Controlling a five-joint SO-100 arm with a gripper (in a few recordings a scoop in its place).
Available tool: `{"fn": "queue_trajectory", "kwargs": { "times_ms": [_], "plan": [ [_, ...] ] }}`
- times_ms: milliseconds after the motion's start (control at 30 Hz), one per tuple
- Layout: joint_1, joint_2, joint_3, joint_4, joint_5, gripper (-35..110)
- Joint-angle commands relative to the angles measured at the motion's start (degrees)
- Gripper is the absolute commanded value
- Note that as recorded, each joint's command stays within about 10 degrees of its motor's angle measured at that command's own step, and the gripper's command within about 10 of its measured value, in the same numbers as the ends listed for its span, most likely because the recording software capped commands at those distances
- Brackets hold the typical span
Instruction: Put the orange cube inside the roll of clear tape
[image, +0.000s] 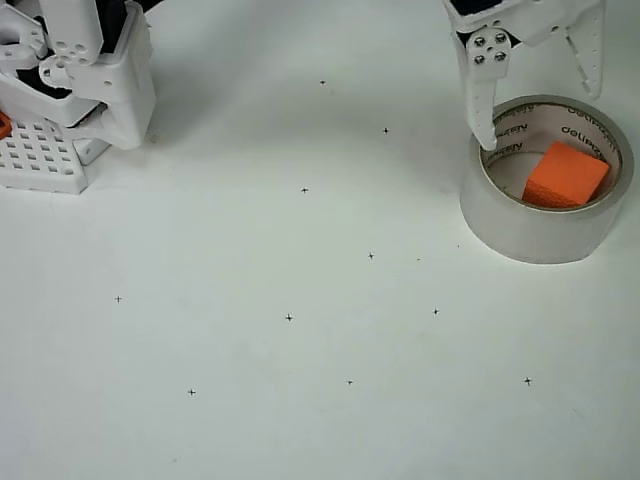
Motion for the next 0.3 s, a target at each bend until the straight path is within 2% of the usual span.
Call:
{"fn": "queue_trajectory", "kwargs": {
  "times_ms": [0,267],
  "plan": [
    [0.6,3.3,-4.7,0.0,-0.3,41],
    [1.5,6.8,-2.8,0.0,-0.4,41]
  ]
}}
